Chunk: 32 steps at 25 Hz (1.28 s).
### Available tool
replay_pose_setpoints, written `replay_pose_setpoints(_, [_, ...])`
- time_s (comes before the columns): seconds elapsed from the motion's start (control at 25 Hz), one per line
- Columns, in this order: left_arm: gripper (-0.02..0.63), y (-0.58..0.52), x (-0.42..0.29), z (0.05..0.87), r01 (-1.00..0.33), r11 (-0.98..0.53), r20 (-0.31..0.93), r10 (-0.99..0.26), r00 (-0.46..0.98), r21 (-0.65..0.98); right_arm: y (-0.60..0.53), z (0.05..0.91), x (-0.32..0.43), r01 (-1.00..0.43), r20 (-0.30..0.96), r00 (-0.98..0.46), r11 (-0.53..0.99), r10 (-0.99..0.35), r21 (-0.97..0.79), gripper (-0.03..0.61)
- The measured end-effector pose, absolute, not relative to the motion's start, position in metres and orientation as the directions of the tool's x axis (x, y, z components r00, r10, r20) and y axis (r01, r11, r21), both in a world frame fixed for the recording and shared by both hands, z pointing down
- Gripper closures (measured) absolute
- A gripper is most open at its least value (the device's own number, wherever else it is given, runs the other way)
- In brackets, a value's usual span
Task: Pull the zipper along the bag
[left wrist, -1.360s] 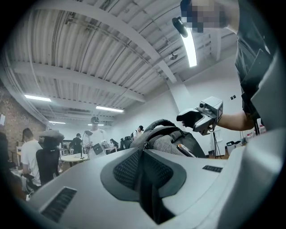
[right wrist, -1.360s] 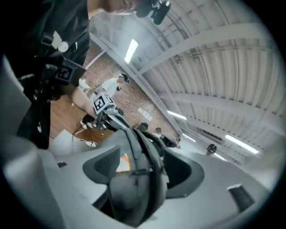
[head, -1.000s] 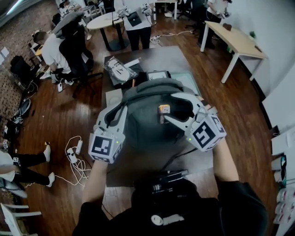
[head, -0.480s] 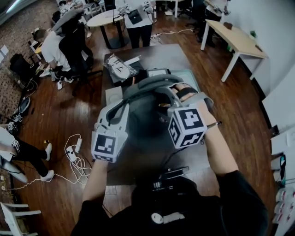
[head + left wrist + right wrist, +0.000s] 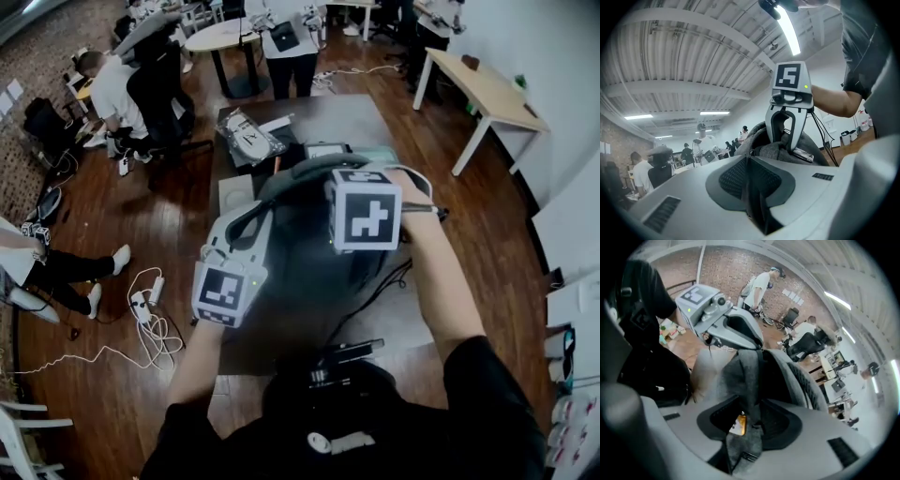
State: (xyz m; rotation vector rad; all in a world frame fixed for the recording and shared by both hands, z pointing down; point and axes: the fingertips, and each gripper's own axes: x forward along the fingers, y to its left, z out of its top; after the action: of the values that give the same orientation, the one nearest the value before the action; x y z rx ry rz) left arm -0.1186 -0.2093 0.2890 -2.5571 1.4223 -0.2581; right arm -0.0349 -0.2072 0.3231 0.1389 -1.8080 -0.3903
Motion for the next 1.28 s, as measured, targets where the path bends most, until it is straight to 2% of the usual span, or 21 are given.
replay_pose_setpoints(0.12, [0.587,-0.209,-0.125,0.29,-0.83,-0.512,0.055,-0.856,0.513,-0.223,-0.19,0.303,-0.043,0.128,0.922,-0.361,0.971,-0.142,0.2,0.461])
replay_pose_setpoints(0.2, [0.584,-0.209,-0.129,0.289,-0.838,-0.506,0.052,-0.86,0.507,-0.205,-0.178,0.288,-0.047,0.156,0.903,-0.422,0.974,-0.086,0.166,0.492])
replay_pose_setpoints(0.28, [0.581,-0.208,-0.13,0.289,-0.84,-0.507,0.051,-0.86,0.508,-0.195,-0.167,0.281,-0.045,0.183,0.887,-0.461,0.973,-0.04,0.139,0.495])
replay_pose_setpoints(0.48, [0.58,-0.203,-0.127,0.286,-0.827,-0.516,0.029,-0.852,0.523,-0.224,-0.158,0.273,-0.039,0.194,0.834,-0.552,0.975,0.019,0.107,0.495])
replay_pose_setpoints(0.56, [0.581,-0.199,-0.129,0.286,-0.825,-0.526,0.011,-0.844,0.536,-0.207,-0.166,0.258,-0.034,0.185,0.784,-0.619,0.959,-0.055,0.214,0.495])
replay_pose_setpoints(0.68, [0.581,-0.196,-0.132,0.285,-0.83,-0.527,-0.001,-0.844,0.536,-0.183,-0.189,0.23,-0.011,0.053,0.604,-0.751,0.887,-0.267,0.459,0.452])
replay_pose_setpoints(0.72, [0.581,-0.195,-0.132,0.285,-0.829,-0.532,-0.004,-0.841,0.54,-0.172,-0.191,0.227,0.001,-0.008,0.534,-0.789,0.874,-0.304,0.486,0.389])
replay_pose_setpoints(0.76, [0.581,-0.195,-0.131,0.284,-0.828,-0.537,-0.008,-0.838,0.545,-0.163,-0.191,0.229,0.014,-0.063,0.478,-0.817,0.874,-0.323,0.482,0.298])
replay_pose_setpoints(0.84, [0.581,-0.193,-0.131,0.283,-0.826,-0.543,-0.016,-0.834,0.551,-0.152,-0.192,0.246,0.043,-0.167,0.41,-0.843,0.894,-0.348,0.416,0.188])
replay_pose_setpoints(0.92, [0.581,-0.191,-0.13,0.281,-0.824,-0.549,-0.026,-0.83,0.558,-0.14,-0.204,0.267,0.07,-0.273,0.358,-0.855,0.912,-0.376,0.307,0.156])
replay_pose_setpoints(1.0, [0.581,-0.191,-0.128,0.278,-0.82,-0.558,-0.045,-0.823,0.566,-0.129,-0.219,0.285,0.085,-0.322,0.299,-0.882,0.929,-0.365,0.184,0.116])
replay_pose_setpoints(1.12, [0.581,-0.199,-0.127,0.275,-0.824,-0.558,-0.066,-0.822,0.565,-0.099,-0.225,0.302,0.074,-0.269,0.234,-0.931,0.959,-0.282,0.087,0.115])
replay_pose_setpoints(1.24, [0.581,-0.199,-0.13,0.279,-0.816,-0.574,-0.069,-0.814,0.577,-0.065,-0.225,0.312,0.07,-0.269,0.258,-0.926,0.961,-0.276,0.065,0.229])
replay_pose_setpoints(1.28, [0.581,-0.2,-0.13,0.279,-0.815,-0.575,-0.069,-0.813,0.579,-0.07,-0.226,0.313,0.071,-0.271,0.28,-0.92,0.961,-0.276,0.056,0.249])
